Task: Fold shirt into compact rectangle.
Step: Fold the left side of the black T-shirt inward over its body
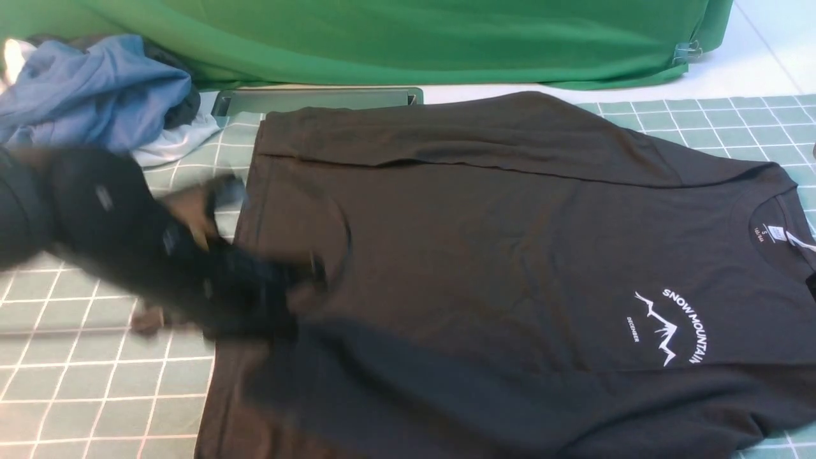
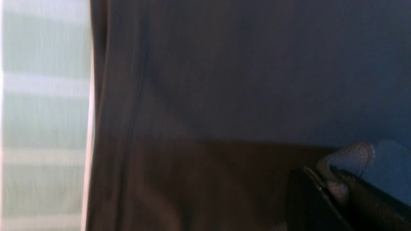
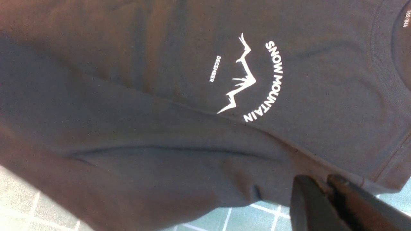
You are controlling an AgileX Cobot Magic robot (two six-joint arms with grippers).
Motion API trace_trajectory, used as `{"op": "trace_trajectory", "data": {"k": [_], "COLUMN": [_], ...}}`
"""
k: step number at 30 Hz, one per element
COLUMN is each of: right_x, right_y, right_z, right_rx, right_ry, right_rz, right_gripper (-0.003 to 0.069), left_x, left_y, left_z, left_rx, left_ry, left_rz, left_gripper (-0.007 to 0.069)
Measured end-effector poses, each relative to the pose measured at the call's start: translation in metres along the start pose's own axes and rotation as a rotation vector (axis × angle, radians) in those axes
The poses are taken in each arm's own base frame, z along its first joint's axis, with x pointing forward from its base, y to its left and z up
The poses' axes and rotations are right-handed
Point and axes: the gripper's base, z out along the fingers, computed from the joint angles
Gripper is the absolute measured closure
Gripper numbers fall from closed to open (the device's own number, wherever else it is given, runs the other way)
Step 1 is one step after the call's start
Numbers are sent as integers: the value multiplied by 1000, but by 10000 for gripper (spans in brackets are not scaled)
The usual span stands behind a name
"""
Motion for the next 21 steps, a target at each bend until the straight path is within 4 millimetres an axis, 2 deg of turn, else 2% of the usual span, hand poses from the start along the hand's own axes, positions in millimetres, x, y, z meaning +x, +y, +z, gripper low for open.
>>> {"op": "trace_trajectory", "data": {"k": [1,2,4,6,8,9,12,17,19,21], "right_x": [0,0,0,0,-1,-1,-1,-1,-1,-1], "right_y": [0,0,1,1,1,1,1,1,1,1], "right_z": [0,0,0,0,0,0,0,0,0,0], "right_rx": [0,-2,-6,-8,-11,-11,-13,-13,-13,-13], "right_ry": [0,0,-2,-4,-8,-8,-9,-9,-9,-10], "right_rz": [0,1,3,5,6,6,7,8,8,8], "right_gripper": [568,568,568,568,564,564,557,547,545,544], "left_x": [-3,-22,-43,-61,-79,-80,-93,-97,-99,-104], "left_y": [1,1,6,9,13,13,19,31,33,32], "left_z": [-1,-7,-9,-2,14,16,51,92,100,101], "left_rx": [0,6,3,-3,-16,-17,-47,-101,-109,-108], "left_ry": [-9,-54,-103,-141,-159,-159,-113,-73,-71,-84], "left_rz": [-7,-30,-54,-60,-56,-53,-54,-38,-48,-51], "left_gripper": [592,592,592,592,592,592,590,563,515,474]}}
